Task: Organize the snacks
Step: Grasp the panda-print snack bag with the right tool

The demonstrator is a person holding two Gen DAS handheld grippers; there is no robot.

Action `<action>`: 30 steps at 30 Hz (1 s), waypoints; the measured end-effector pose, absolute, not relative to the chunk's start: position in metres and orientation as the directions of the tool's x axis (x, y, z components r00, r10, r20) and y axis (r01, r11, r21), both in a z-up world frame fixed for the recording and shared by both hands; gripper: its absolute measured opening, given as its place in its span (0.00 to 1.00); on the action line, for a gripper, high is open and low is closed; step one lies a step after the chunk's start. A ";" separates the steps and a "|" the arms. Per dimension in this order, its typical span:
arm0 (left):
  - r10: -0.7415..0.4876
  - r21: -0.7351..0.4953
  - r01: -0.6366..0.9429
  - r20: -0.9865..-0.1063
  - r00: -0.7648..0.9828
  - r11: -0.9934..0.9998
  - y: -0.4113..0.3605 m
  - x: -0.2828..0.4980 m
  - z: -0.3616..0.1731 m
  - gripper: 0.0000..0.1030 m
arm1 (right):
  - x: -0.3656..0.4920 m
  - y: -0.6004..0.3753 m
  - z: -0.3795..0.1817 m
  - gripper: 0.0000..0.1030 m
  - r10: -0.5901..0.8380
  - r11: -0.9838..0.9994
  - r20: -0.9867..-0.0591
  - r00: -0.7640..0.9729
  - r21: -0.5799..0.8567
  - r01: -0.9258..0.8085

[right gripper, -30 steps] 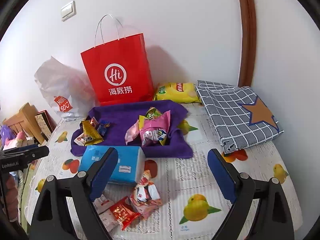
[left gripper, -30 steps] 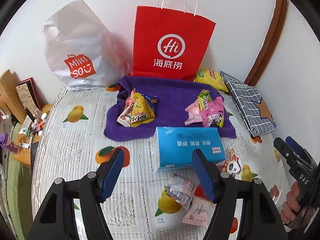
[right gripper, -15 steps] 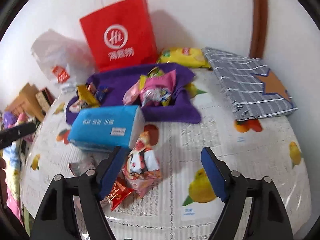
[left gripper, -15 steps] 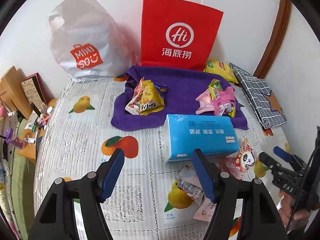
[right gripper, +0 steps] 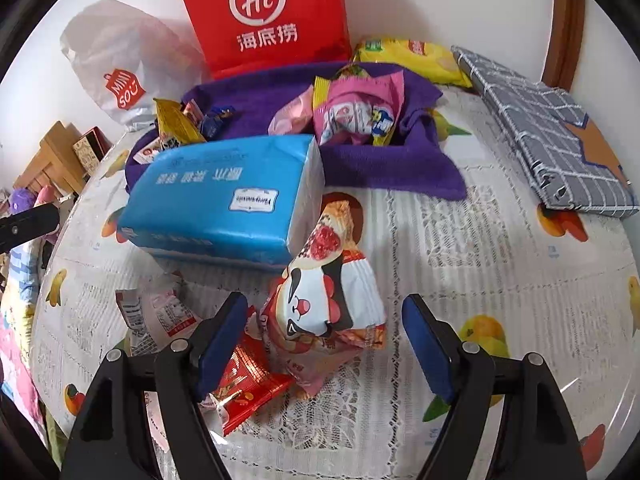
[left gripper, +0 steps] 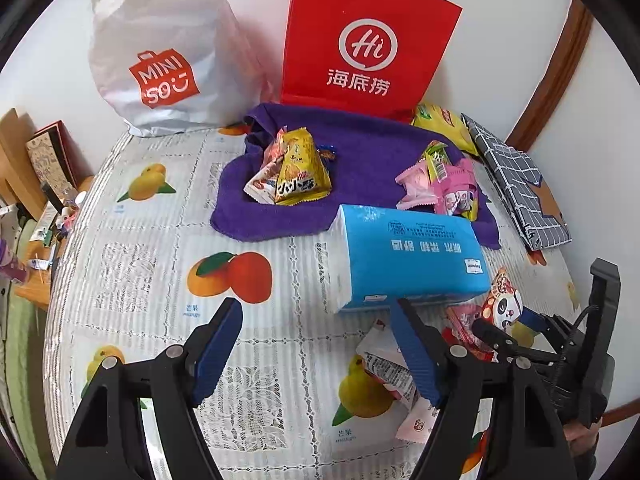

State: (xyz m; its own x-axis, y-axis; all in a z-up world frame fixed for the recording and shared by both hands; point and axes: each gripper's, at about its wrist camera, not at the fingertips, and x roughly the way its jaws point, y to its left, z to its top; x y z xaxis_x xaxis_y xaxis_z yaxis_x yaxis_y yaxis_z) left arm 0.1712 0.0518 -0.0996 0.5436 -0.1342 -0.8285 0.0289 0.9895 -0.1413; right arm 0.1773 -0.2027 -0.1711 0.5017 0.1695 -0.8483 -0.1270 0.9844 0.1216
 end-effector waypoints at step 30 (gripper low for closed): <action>-0.190 -0.189 0.053 -0.848 0.495 0.981 0.063 0.171 -0.123 0.73 | 0.162 -0.194 -0.151 0.54 0.148 0.985 -0.800 0.581 0.066 -0.159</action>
